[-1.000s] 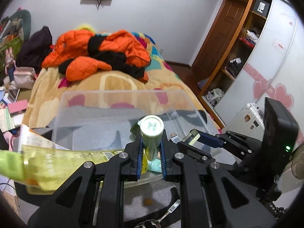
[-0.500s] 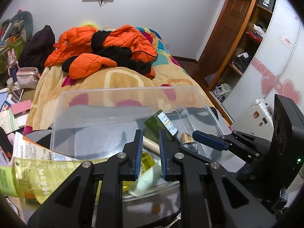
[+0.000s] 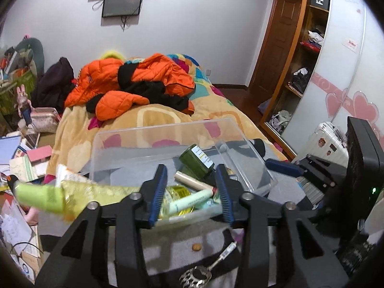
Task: Organize objects
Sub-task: 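Grasp the purple back scratcher handle with the right tool while the left tool grasps the brown bead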
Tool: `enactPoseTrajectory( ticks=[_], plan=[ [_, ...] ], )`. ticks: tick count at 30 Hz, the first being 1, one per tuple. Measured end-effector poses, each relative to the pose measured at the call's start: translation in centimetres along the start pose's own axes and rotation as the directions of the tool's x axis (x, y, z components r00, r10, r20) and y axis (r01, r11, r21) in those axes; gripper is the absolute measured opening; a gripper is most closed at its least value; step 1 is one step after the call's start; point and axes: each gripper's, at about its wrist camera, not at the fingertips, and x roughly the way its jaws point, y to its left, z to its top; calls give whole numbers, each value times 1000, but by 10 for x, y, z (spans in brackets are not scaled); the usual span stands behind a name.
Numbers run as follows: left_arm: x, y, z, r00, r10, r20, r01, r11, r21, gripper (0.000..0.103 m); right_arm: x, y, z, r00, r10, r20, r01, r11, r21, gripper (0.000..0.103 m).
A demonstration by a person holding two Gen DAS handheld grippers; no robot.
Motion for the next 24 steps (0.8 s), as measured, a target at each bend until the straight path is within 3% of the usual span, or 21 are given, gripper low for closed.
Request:
enactPoseTrajectory(
  ticks=[5, 11, 20, 22, 23, 24],
  plan=[
    [-19, -2, -20, 1000, 16, 0, -16, 1000, 25, 54, -6, 3, -29, 998, 21, -62, -25, 997, -74, 66],
    [-26, 7, -58, 997, 45, -65, -45, 999, 4, 59, 21, 19, -57, 979, 76, -188, -114, 973, -202, 67],
    [-24, 45, -114, 972, 138, -192, -155, 985, -72, 59, 54, 37, -44, 943, 134, -304, -229, 925, -303, 67],
    [-24, 49, -123, 967, 154, -204, -172, 982, -75, 59, 58, 37, -40, 927, 169, -336, -273, 917, -291, 61],
    [-25, 50, -125, 966, 156, -207, -175, 982, -75, 59, 58, 36, -39, 917, 194, -349, -299, 913, -276, 55],
    [-24, 51, -126, 965, 162, -207, -181, 981, -75, 59, 57, 35, -39, 900, 233, -368, -337, 909, -248, 42]
  ],
)
